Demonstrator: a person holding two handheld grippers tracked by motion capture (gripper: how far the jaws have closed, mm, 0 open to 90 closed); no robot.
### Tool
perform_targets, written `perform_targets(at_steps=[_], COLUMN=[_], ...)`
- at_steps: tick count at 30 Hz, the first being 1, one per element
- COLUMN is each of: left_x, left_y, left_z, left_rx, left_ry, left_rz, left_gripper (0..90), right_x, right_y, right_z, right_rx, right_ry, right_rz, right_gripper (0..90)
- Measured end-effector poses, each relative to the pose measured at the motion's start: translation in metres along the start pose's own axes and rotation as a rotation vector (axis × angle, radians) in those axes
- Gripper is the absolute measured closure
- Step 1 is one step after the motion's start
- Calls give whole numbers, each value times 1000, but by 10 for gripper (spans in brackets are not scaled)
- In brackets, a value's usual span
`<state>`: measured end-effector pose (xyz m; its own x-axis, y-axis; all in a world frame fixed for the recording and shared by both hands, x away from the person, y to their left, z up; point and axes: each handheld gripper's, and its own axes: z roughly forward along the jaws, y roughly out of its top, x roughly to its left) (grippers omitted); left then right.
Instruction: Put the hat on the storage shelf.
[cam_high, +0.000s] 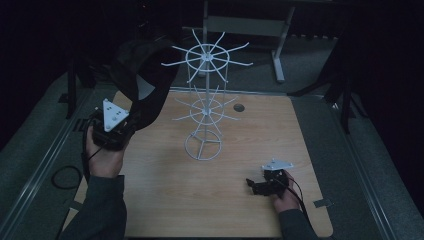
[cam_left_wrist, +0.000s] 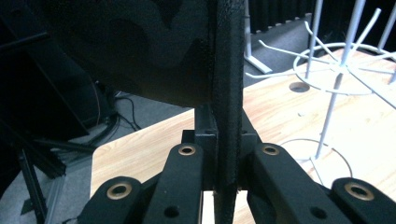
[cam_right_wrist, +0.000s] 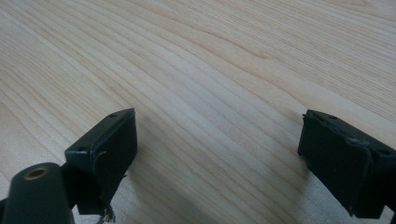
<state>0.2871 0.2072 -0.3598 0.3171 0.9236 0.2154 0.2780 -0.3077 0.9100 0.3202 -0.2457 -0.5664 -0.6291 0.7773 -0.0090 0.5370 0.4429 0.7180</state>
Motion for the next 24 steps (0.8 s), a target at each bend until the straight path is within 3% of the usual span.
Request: perform_targets(at_steps=[10,18,24], left_x=[-11,-13,-11], left_y=[-10,-16,-16], left_z=[3,8,6], left_rx=[23,37,10], left_ry=[-44,-84,-108], left_rz=[97,105,76], left_gripper=[862,824,640], right_x=[0,0,0], right_y=[0,0,0], right_z=[0,0,0], right_rx=[0,1,1], right_ry=[0,0,0], right_rz=[0,0,1], right_gripper=[117,117,117])
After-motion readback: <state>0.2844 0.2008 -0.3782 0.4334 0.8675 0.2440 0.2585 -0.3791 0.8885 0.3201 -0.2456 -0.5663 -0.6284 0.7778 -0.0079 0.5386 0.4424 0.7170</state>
